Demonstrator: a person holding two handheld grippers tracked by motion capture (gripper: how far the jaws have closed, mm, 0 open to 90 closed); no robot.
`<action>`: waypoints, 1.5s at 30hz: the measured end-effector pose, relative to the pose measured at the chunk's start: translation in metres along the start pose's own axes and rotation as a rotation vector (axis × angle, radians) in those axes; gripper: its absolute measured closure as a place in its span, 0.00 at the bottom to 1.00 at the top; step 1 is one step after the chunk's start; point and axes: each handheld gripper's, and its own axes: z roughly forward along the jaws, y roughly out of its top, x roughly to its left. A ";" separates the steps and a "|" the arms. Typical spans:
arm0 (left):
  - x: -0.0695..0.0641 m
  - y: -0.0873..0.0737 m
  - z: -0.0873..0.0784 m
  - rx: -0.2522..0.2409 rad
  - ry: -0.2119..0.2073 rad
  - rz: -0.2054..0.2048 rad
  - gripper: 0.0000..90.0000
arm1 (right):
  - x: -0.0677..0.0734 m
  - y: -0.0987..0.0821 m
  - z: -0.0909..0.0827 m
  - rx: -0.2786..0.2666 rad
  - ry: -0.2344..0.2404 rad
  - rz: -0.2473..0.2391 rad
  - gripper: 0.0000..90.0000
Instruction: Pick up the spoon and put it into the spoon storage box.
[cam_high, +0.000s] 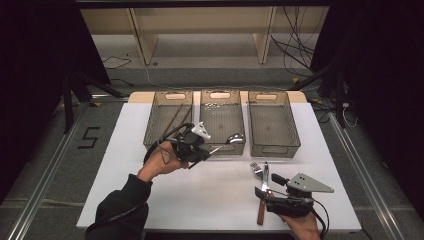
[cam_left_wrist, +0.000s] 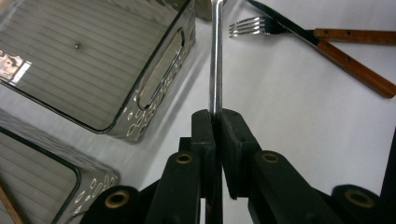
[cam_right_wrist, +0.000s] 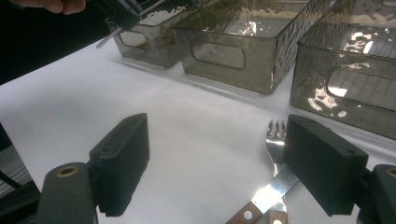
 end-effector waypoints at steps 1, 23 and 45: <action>0.001 0.001 -0.001 -0.004 0.003 -0.003 0.93 | 0.000 0.000 0.000 0.000 0.000 0.000 0.26; 0.034 0.028 0.002 -0.070 0.039 -0.114 0.93 | -0.001 0.000 0.000 0.000 0.002 0.004 0.26; 0.060 0.054 0.020 -0.096 0.083 -0.212 0.93 | -0.001 0.000 -0.001 -0.002 0.005 0.002 0.26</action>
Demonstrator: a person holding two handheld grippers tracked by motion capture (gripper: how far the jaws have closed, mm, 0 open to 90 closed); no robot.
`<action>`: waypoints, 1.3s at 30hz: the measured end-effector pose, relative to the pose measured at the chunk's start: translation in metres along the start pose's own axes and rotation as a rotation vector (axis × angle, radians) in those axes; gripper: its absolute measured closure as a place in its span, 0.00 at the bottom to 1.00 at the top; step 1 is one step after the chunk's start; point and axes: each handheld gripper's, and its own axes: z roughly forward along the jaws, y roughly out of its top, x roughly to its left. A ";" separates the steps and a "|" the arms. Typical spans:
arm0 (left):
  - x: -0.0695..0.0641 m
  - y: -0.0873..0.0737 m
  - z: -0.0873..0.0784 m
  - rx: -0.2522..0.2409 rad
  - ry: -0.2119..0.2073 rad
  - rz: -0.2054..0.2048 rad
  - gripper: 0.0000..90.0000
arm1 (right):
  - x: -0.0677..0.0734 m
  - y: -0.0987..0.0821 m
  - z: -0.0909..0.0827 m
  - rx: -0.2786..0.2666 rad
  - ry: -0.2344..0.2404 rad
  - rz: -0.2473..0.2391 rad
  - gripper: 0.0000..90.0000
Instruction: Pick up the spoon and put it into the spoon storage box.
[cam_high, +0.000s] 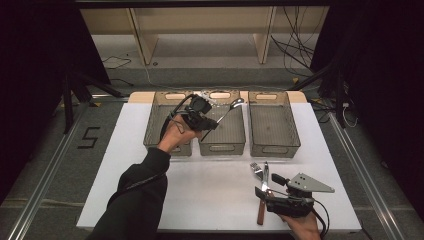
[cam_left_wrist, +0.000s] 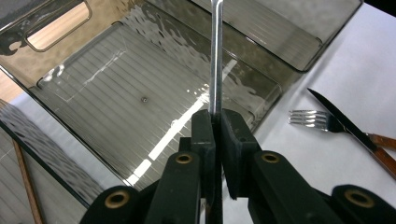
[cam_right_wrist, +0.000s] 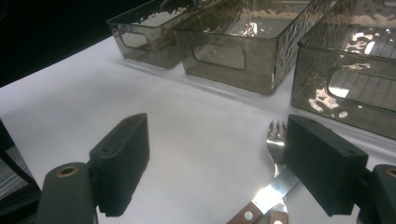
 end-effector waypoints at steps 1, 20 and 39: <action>0.001 0.001 0.002 -0.002 0.003 -0.006 0.93 | 0.000 0.000 0.000 -0.002 0.000 0.000 0.26; 0.023 -0.002 0.025 -0.008 0.054 -0.093 0.93 | 0.000 0.000 0.000 -0.001 0.004 0.002 0.26; 0.025 -0.003 0.036 0.019 0.066 -0.124 0.93 | 0.000 0.000 0.000 -0.002 0.005 0.002 0.26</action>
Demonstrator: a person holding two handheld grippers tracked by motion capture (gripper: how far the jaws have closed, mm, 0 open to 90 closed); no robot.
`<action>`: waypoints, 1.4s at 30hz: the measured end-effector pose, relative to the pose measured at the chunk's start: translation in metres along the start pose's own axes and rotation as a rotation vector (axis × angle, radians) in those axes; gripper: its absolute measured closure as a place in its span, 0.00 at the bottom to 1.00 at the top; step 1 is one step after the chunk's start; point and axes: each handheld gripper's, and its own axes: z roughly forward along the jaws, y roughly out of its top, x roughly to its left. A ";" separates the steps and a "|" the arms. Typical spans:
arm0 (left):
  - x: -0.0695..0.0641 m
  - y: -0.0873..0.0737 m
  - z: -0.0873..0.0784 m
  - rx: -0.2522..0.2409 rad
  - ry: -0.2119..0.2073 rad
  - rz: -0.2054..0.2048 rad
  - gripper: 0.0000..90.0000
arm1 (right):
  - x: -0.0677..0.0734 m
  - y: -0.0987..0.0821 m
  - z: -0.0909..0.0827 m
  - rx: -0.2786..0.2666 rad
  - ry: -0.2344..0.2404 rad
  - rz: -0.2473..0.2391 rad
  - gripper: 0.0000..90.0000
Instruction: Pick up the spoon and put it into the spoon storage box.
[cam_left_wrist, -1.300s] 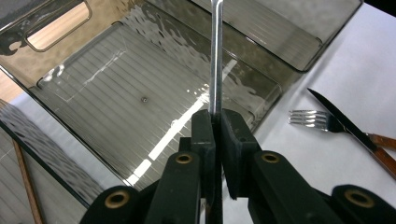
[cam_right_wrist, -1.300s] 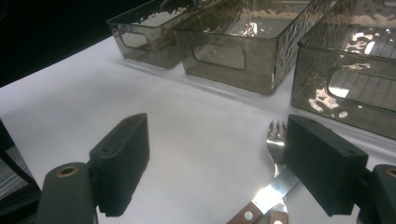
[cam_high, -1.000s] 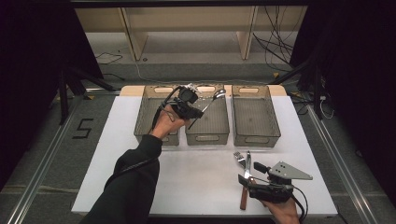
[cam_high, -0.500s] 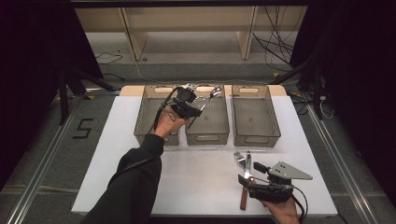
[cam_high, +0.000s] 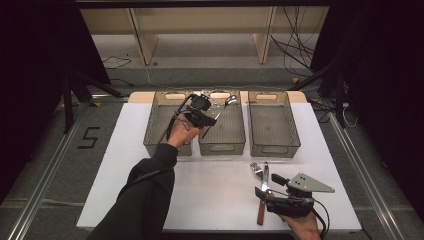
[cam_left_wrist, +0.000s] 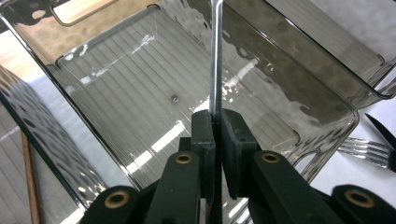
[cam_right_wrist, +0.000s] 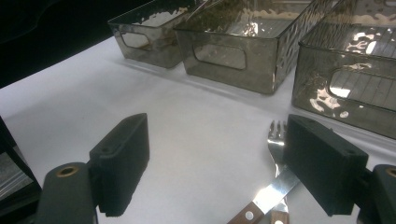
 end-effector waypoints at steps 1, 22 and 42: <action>0.000 0.000 0.001 0.004 0.002 0.003 0.93 | 0.000 0.000 0.000 0.000 0.000 0.001 0.26; 0.000 -0.004 0.011 0.050 0.003 -0.036 0.83 | 0.000 0.000 0.000 -0.001 -0.001 0.000 0.26; -0.006 -0.009 -0.015 0.027 -0.043 -0.045 0.44 | 0.000 0.000 0.000 0.000 -0.002 -0.001 0.26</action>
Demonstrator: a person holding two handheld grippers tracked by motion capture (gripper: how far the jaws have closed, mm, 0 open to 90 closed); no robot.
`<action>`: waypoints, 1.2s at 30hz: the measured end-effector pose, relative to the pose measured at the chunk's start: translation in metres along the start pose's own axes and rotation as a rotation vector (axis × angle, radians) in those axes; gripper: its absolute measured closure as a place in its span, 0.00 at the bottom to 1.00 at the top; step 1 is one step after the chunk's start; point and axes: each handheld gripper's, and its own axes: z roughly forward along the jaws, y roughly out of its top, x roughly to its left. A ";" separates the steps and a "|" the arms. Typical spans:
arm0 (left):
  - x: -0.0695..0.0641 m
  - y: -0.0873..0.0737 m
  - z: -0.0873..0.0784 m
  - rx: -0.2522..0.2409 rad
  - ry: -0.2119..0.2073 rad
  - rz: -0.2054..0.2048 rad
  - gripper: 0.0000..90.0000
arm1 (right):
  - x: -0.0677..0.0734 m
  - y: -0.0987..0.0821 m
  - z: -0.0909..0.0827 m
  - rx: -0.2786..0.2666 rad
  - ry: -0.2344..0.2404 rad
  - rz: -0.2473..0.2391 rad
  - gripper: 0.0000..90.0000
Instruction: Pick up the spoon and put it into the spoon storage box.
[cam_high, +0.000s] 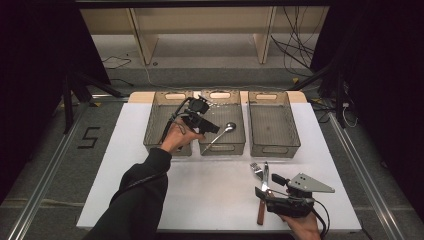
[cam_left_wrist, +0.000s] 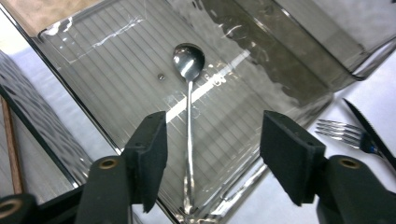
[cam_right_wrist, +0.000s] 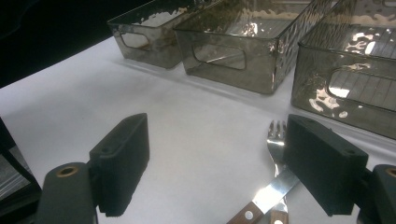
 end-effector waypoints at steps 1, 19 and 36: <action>0.000 -0.001 -0.002 -0.002 -0.003 0.001 0.43 | 0.000 0.000 0.000 0.000 0.000 0.000 0.26; -0.006 -0.033 -0.041 -0.090 -0.051 0.020 0.31 | 0.000 0.000 0.000 0.009 -0.002 0.005 0.26; -0.008 -0.082 -0.070 -0.178 -0.088 0.011 0.27 | -0.002 0.000 0.002 0.039 -0.020 0.010 0.26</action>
